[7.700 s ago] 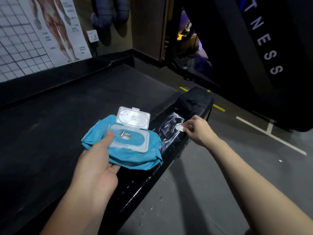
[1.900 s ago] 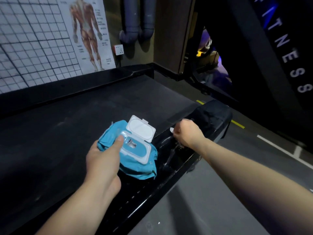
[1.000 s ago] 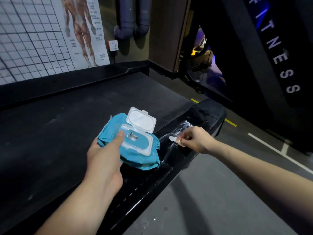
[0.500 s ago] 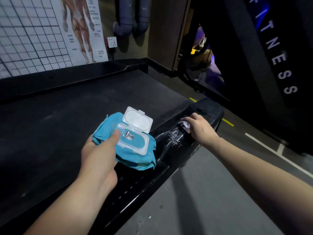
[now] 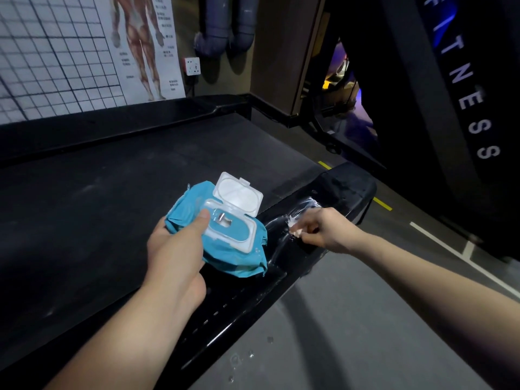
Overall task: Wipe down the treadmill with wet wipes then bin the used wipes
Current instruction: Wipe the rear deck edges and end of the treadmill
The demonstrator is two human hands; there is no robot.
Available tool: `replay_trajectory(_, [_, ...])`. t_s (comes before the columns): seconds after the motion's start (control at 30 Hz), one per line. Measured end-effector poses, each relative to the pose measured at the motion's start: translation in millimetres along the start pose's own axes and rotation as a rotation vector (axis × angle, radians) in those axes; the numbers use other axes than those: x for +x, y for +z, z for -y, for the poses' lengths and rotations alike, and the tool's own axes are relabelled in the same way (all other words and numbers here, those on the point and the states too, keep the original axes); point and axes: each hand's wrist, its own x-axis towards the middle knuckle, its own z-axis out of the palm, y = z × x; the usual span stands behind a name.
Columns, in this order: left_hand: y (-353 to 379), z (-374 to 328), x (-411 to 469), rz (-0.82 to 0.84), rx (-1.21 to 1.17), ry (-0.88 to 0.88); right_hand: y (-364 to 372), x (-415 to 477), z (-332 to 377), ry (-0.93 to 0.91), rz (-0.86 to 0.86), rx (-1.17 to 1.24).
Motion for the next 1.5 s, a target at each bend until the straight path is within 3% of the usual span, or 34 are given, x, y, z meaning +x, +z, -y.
replay_trajectory(0.07, [0.5, -0.5, -1.0, -0.005, -0.005, 0.000, -5.8, 3.8, 2.0, 0.134, -0.072, 0.149])
replay_trajectory(0.13, [1.3, -1.5, -1.8, -0.013, -0.011, 0.002, -14.0, 9.7, -6.4, 0.246, -0.269, 0.242])
replay_trajectory(0.23, [2.4, -3.2, -2.6, -0.020, -0.011, 0.014, -24.8, 17.9, -31.0, 0.362, -0.470, 0.118])
replay_trajectory(0.33, [2.8, -3.7, -2.8, -0.026, -0.003, 0.008, -20.2, 20.5, -47.9, 0.387, -0.384, 0.000])
replay_trajectory(0.47, [1.5, 0.0, -3.9, -0.015, 0.007, -0.005, 2.3, 18.9, -34.2, 0.175, -0.295, 0.043])
replay_trajectory(0.6, [1.8, -0.8, -3.7, -0.024, 0.004, -0.002, 13.3, 11.5, -8.0, 0.194, -0.204, 0.226])
replay_trajectory(0.7, [1.5, -3.7, -3.0, -0.028, -0.006, 0.001, 17.4, 2.8, 8.2, 0.257, -0.086, 0.495])
replay_trajectory(0.8, [2.2, -6.3, -2.1, -0.026, -0.020, 0.002, 8.9, 8.5, 1.3, 0.350, -0.250, 0.524])
replay_trajectory(0.97, [4.9, -2.4, -4.5, -0.033, -0.015, -0.005, -16.1, 33.9, -36.9, 0.472, -0.589, 0.239])
replay_trajectory(1.03, [5.0, 0.2, -5.9, -0.029, -0.007, -0.011, -16.9, 42.8, -46.7, 0.465, -0.569, 0.148])
replay_trajectory(1.17, [3.6, 1.6, -5.4, -0.038, 0.007, -0.014, 1.0, 54.2, -55.4, 0.373, -0.370, -0.025])
replay_trajectory(1.5, [3.2, -5.6, -1.8, -0.063, -0.035, -0.001, 24.1, 28.2, -23.4, 0.286, -0.457, 0.140])
